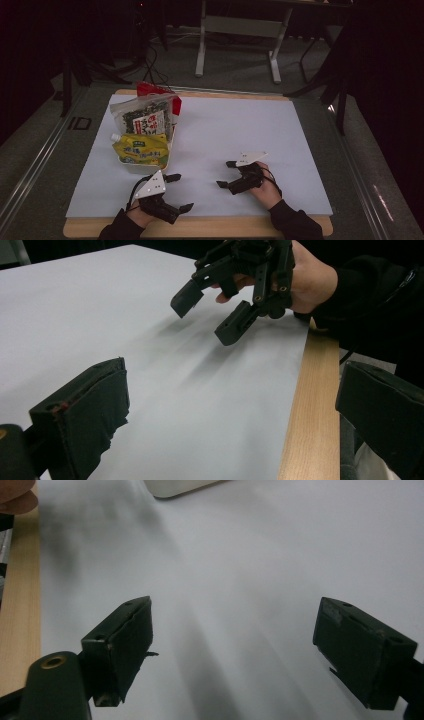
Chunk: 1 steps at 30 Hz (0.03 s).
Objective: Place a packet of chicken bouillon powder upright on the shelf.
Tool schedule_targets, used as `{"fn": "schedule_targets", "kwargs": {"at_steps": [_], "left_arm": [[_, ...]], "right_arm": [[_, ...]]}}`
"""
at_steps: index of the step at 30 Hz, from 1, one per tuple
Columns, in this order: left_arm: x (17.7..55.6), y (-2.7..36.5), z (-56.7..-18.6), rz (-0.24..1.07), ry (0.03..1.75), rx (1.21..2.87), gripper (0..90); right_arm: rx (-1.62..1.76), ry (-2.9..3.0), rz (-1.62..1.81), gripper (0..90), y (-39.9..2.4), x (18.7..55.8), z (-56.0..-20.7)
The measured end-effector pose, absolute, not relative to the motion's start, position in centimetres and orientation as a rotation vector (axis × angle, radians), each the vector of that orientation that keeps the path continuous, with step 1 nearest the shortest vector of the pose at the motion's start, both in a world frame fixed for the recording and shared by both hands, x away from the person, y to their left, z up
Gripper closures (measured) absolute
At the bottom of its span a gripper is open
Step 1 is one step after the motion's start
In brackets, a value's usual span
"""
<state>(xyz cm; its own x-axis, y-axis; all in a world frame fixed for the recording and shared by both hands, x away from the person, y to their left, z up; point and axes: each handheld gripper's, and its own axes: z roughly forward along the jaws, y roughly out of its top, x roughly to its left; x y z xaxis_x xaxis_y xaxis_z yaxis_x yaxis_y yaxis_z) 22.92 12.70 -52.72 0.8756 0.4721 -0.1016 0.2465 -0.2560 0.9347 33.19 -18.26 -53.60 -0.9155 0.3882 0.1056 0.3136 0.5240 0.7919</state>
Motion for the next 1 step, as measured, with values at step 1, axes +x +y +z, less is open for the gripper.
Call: {"fn": "schedule_targets", "kwargs": {"at_steps": [1], "left_arm": [[22.92,12.69,-52.72,0.235,0.537,1.851,1.8]], "right_arm": [[0.616,2.668,1.362,15.8,-18.28,33.22,-53.60]]}}
